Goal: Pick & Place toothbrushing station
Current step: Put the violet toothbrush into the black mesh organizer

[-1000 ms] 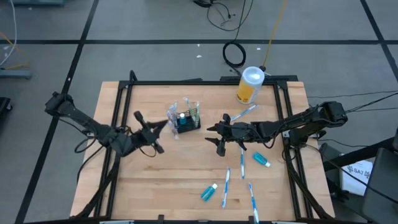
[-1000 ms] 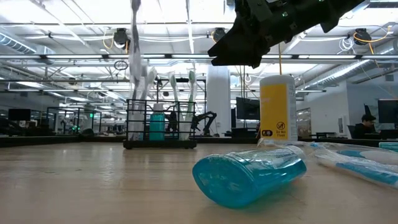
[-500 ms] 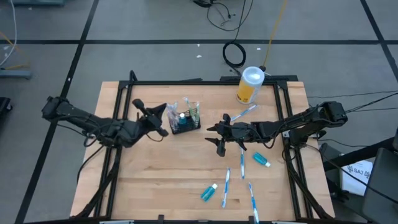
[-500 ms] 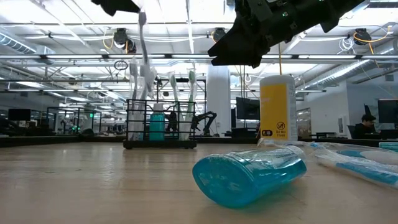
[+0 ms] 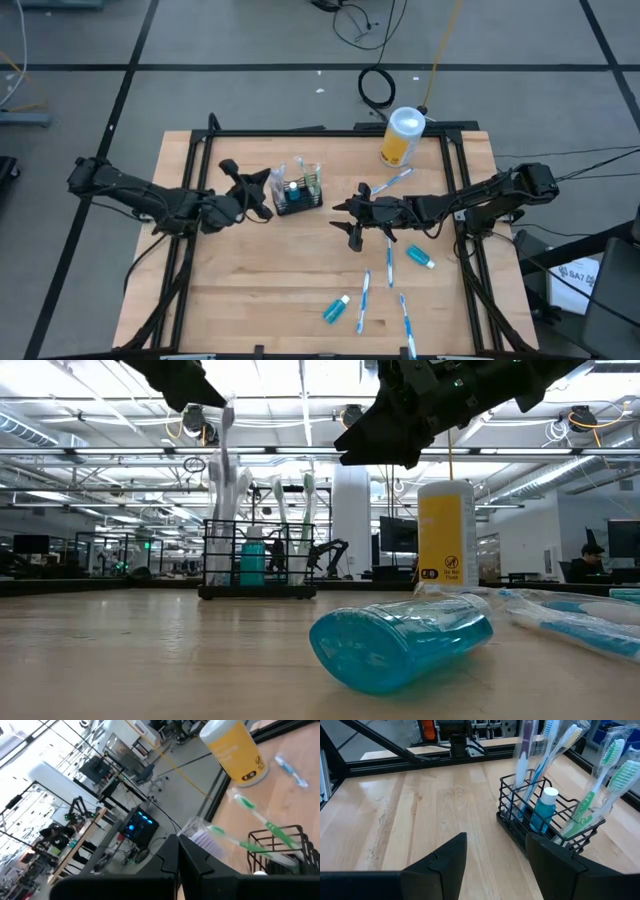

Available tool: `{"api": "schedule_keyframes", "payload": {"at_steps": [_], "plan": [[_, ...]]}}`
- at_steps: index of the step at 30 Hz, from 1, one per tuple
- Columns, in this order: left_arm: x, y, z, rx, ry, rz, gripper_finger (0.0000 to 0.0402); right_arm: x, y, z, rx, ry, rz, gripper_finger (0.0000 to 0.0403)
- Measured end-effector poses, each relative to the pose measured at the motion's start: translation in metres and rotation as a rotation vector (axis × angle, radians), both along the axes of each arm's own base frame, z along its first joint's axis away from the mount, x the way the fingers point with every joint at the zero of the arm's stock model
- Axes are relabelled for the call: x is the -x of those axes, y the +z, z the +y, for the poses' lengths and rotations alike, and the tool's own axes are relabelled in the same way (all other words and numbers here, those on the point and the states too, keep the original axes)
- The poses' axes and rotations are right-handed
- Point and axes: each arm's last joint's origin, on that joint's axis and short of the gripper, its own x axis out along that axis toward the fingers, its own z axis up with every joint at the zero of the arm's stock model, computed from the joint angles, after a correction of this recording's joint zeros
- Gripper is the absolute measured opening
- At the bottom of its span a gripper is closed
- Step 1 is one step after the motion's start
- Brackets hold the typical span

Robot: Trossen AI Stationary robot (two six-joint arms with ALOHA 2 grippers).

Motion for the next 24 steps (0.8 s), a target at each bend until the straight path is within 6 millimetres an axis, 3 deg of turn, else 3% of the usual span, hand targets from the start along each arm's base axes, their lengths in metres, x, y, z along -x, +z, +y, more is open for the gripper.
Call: {"api": "schedule_keyframes", "payload": {"at_steps": [24], "plan": [[-0.036, -0.049, -0.002, 0.061, -0.082, 0.184, 0.0001, 0.000, 0.000, 0.000, 0.017, 0.006, 0.003, 0.0196]]}}
